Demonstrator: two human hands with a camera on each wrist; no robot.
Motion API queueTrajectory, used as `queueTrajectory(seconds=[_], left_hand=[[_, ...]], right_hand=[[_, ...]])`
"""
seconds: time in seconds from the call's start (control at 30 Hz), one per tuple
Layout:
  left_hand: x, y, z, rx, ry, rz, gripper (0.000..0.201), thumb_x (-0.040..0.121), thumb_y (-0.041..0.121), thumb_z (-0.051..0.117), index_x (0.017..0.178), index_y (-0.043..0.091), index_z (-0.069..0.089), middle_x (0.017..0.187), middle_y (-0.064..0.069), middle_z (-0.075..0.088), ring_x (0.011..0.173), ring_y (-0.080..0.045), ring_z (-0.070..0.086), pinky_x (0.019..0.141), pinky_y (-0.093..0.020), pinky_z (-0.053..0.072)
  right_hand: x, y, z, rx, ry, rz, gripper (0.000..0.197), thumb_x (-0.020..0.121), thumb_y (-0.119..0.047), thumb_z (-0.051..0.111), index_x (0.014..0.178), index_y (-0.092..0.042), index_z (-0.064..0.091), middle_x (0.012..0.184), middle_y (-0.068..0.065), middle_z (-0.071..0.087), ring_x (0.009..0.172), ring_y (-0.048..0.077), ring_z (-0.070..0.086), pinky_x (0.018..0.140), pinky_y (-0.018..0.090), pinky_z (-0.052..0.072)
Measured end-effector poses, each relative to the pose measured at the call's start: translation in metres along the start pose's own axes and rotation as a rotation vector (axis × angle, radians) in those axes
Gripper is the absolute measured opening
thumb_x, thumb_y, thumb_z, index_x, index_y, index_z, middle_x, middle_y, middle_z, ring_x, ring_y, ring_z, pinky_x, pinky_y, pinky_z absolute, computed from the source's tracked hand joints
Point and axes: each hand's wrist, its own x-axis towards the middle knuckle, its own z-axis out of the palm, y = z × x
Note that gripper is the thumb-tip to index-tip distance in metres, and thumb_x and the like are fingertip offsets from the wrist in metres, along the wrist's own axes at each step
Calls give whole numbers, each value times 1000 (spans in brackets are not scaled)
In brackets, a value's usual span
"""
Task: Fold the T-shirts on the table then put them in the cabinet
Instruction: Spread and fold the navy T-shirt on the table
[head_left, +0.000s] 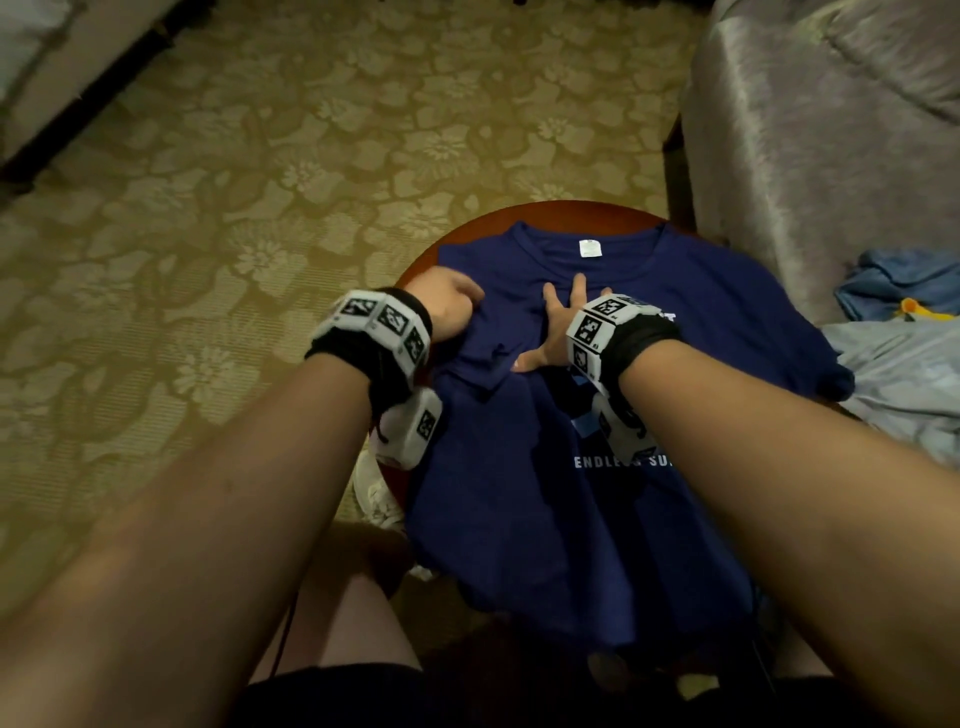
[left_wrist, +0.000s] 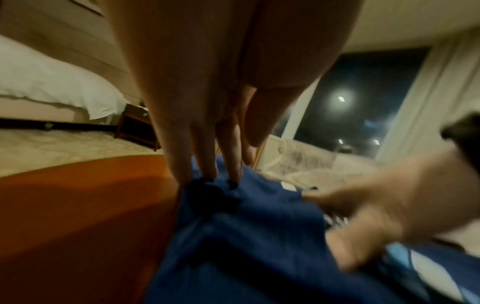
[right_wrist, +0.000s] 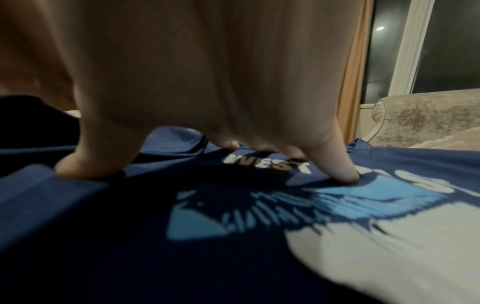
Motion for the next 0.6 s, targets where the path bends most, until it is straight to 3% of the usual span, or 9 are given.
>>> queueTrajectory(seconds=[0.1,0.17,0.23,0.4,0.53,0.6], left_hand=[[-2,-8,16,335,-137,35,45,98,12,45,142,18,44,153,-3,33,141,-21,30,109,-25,27],[-1,-9,27,486,-190,24,58,101,28,44,152,22,19,161,-1,4,148,-22,3,117,-36,12],[-1,-13,36,587,-184,-20,66,99,41,42,153,27,8,161,1,-10,148,-21,-9,117,-48,6],[6,-27,43,647,-127,-81,77,93,57,42,152,32,-1,159,4,-17,147,-21,-13,116,-54,4],[15,-37,30,676,-93,-116,82,92,59,45,153,27,0,160,-3,-13,147,-29,-10,119,-45,6],[18,-42,21,676,-49,-122,83,91,56,49,154,24,5,160,-6,-8,147,-32,-4,120,-41,7]], right_hand=[[-2,0,-1,-5,0,-4,123,65,-79,59,151,-28,-12,158,12,-19,141,51,-8,112,62,9],[-3,0,-1,-14,-5,-1,123,65,-81,58,151,-29,-13,158,11,-19,141,49,-8,112,61,9],[-4,3,-3,-6,-20,-6,122,65,-80,58,151,-31,-12,158,9,-20,142,47,-9,114,60,8],[-12,18,-14,269,-1,-78,109,74,-63,66,152,-30,-3,160,6,-11,146,37,-4,117,53,11],[-18,35,-14,267,69,-41,89,82,-53,65,152,-28,15,160,8,1,146,37,0,117,50,16],[-20,51,-12,279,80,-2,75,84,-49,64,147,-24,32,156,11,16,144,38,13,116,47,22]])
